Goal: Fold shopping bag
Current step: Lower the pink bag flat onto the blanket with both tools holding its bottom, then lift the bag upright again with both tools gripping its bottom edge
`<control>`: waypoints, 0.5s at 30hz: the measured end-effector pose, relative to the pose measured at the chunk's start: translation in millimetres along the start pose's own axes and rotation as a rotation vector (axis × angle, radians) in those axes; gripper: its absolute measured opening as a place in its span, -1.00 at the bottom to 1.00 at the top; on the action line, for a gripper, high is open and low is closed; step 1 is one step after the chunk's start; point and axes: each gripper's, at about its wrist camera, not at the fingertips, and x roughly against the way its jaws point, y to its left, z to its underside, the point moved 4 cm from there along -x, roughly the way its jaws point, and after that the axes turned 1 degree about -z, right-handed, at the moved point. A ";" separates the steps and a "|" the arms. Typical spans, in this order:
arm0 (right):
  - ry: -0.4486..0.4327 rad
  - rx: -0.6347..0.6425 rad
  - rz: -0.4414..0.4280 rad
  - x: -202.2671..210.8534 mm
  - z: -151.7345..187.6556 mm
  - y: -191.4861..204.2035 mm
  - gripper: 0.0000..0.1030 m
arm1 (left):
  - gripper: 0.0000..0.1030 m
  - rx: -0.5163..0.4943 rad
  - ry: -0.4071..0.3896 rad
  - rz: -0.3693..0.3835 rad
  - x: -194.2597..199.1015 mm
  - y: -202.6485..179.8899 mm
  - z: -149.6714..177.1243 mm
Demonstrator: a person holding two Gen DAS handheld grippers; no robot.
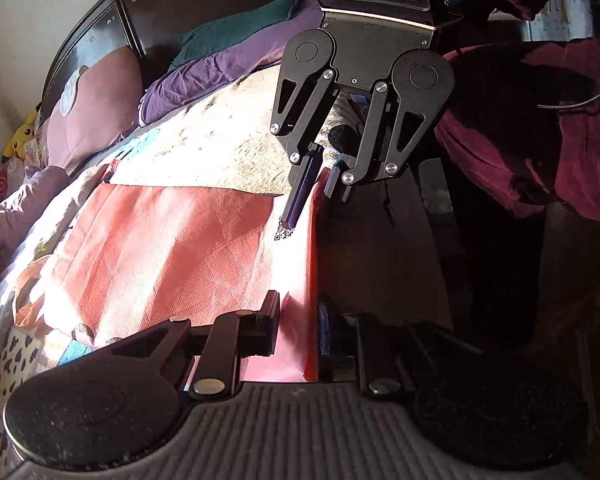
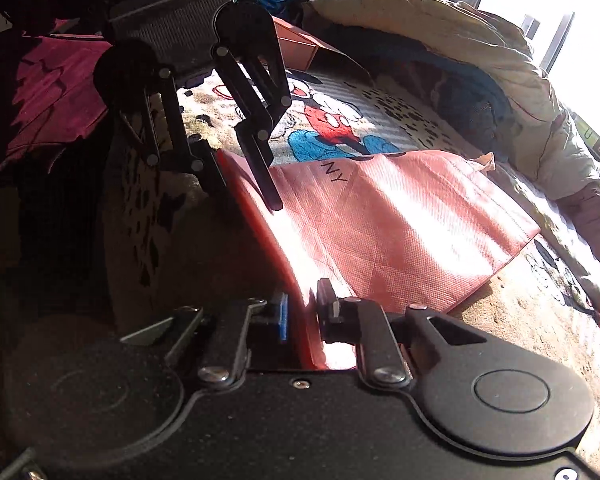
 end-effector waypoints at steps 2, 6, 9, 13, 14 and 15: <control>-0.003 -0.035 -0.036 0.1 -1.3 -5.7 -0.71 | -0.65 0.116 -0.020 0.039 0.3 11.0 3.9; -0.006 -0.161 -0.148 2.0 3.0 -19.0 -0.68 | -0.65 0.340 -0.058 0.097 0.3 28.9 17.6; 0.008 -0.288 -0.263 -8.1 12.4 -42.9 -0.64 | -0.65 0.452 -0.080 0.146 -0.5 40.9 24.2; 0.024 -0.354 -0.364 -21.9 12.6 -62.0 -0.62 | -0.65 0.635 -0.087 0.283 -6.9 66.6 34.7; 0.023 -0.374 -0.383 -20.3 14.2 -68.4 -0.61 | -0.65 0.685 -0.095 0.320 -8.2 72.8 38.6; 0.020 -0.409 -0.407 -19.1 18.3 -74.0 -0.61 | -0.65 0.732 -0.103 0.354 -9.7 78.3 42.6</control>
